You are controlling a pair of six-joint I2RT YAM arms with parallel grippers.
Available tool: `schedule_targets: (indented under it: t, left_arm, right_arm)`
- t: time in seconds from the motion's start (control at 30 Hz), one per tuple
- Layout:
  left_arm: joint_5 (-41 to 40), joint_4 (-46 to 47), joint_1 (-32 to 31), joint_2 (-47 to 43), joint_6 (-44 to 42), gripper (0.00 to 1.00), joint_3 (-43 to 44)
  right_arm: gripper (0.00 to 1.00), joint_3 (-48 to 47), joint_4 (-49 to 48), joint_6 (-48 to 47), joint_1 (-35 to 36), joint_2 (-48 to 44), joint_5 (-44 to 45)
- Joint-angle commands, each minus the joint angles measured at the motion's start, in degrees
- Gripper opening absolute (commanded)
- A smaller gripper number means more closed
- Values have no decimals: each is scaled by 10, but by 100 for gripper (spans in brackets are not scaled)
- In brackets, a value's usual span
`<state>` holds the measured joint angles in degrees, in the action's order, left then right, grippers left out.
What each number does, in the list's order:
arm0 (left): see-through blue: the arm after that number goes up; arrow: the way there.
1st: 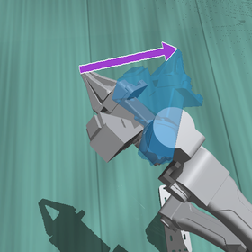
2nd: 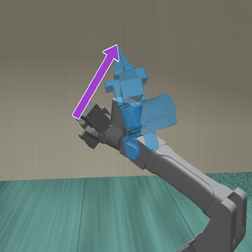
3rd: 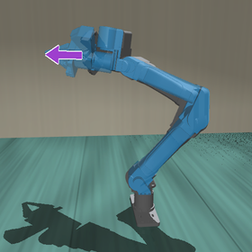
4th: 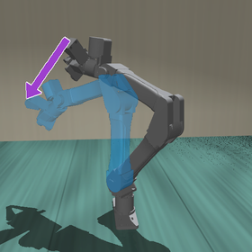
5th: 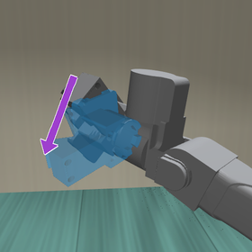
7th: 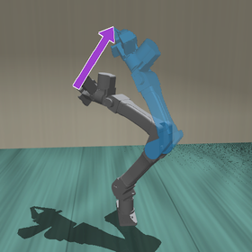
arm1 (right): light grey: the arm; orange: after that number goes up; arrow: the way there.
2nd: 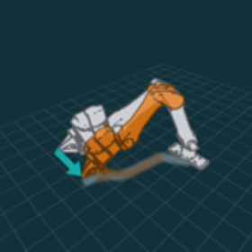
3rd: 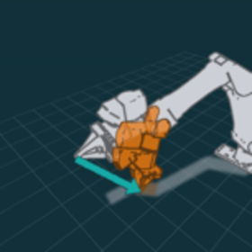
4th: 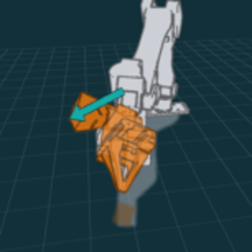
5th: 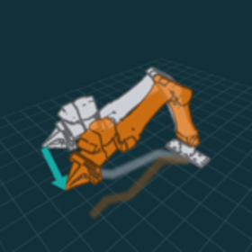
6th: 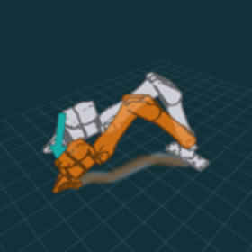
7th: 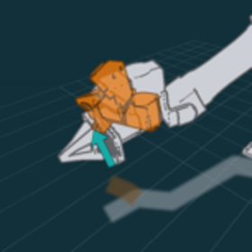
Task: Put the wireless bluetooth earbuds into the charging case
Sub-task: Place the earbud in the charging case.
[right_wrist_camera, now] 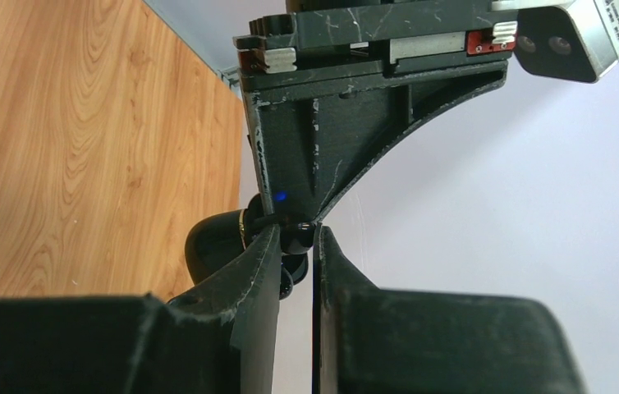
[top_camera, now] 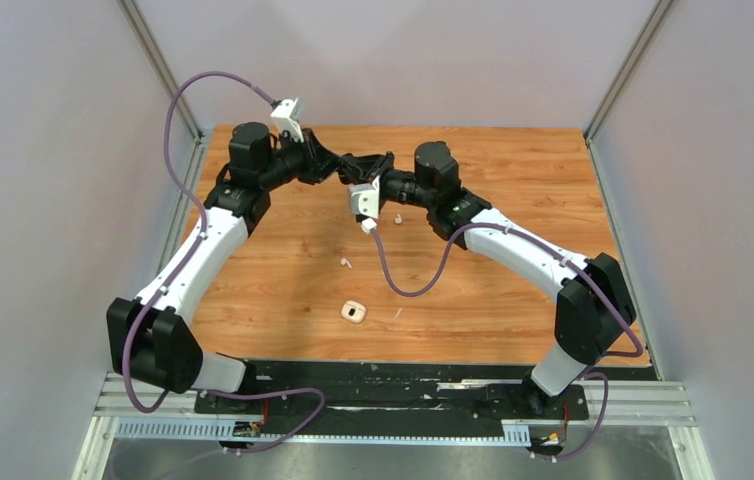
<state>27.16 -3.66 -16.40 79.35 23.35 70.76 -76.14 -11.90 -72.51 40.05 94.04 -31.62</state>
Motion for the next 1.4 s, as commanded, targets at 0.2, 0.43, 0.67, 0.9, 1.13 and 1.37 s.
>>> schedule_targets:
  t: [0.2, 0.43, 0.67, 0.9, 1.13, 1.37]
  left_arm:
    - [13, 48, 2, 1, 12, 0, 7]
    - [14, 60, 11, 2, 21, 0, 5]
    - [19, 70, 12, -1, 19, 0, -1]
    - [28, 77, 12, -7, 12, 0, -6]
    - [25, 76, 12, -11, 6, 0, -13]
    - [25, 79, 12, -10, 1, 0, -12]
  right_arm:
    - [1, -14, 9, 3, 2, 9, -15]
    - [18, -14, 15, 0, 1, 6, -8]
    - [23, -30, 33, 21, -1, 5, -21]
    - [28, -71, 113, 25, -2, 14, -41]
    - [37, -95, 154, 36, -3, 17, -43]
    - [39, -122, 192, 72, -7, 20, -45]
